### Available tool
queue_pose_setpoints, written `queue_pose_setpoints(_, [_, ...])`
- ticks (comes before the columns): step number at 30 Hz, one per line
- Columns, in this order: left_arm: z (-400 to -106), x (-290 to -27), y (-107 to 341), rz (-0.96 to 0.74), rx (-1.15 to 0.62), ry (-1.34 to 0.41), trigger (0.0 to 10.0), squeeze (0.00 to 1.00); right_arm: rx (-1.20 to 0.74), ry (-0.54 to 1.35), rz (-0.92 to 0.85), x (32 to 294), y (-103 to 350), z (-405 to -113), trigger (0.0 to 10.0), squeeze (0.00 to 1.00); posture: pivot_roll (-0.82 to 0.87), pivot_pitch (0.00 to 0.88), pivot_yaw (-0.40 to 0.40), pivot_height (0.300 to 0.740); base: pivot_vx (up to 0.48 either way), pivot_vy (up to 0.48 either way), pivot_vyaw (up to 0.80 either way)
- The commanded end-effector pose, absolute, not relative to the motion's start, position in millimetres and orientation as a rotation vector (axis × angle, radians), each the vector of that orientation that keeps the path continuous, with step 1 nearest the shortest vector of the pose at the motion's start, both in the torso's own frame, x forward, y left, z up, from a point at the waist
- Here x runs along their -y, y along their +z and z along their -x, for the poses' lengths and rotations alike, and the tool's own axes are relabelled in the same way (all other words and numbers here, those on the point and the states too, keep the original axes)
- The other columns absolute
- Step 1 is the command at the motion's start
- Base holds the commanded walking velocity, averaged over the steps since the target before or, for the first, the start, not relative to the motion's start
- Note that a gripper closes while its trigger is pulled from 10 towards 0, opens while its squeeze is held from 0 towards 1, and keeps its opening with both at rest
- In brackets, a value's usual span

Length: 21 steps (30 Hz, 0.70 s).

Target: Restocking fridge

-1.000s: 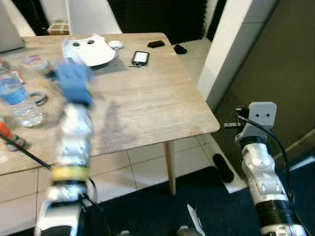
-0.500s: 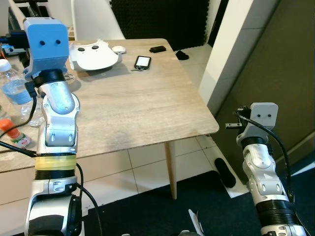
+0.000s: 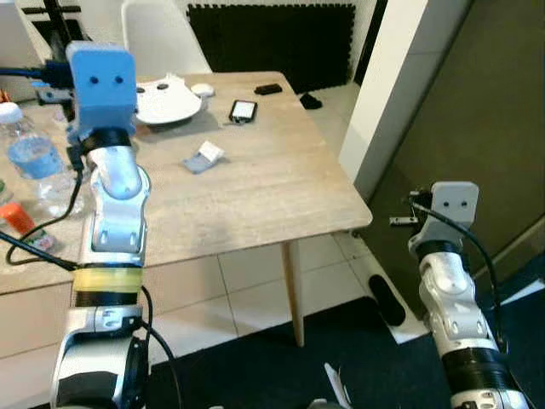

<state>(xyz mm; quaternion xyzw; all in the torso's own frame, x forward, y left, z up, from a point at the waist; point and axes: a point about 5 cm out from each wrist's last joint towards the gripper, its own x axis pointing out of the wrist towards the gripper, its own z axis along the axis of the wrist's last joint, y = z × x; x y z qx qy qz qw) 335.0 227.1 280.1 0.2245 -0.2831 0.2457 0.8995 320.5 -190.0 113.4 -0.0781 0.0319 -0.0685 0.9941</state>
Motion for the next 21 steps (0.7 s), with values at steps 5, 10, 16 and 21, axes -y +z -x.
queue_pose_setpoints(5, [-330, -245, 244, -0.455, 0.394, 0.573, 10.0, 0.0, -0.073, -0.153, 0.173, 195, 109, -316, 10.0, 0.0, 0.03, 0.041, -0.093, 0.74, 0.0, 0.0, 0.0])
queue_pose_setpoints(10, [-330, -233, 204, -0.415, 0.227, 0.348, 10.0, 0.0, -0.101, -0.167, 0.182, 200, 101, -312, 10.0, 0.0, 0.04, 0.049, -0.087, 0.74, 0.0, 0.0, 0.0])
queue_pose_setpoints(16, [-319, -213, 191, -0.433, 0.24, 0.204, 10.0, 0.0, -0.155, -0.193, 0.2, 208, 85, -304, 10.0, 0.0, 0.04, 0.054, -0.083, 0.74, 0.0, 0.0, 0.0])
queue_pose_setpoints(21, [-313, -209, 204, -0.5, 0.327, 0.234, 10.0, 0.0, -0.178, -0.201, 0.204, 211, 79, -301, 10.0, 0.0, 0.04, 0.06, -0.077, 0.74, 0.0, 0.0, 0.0])
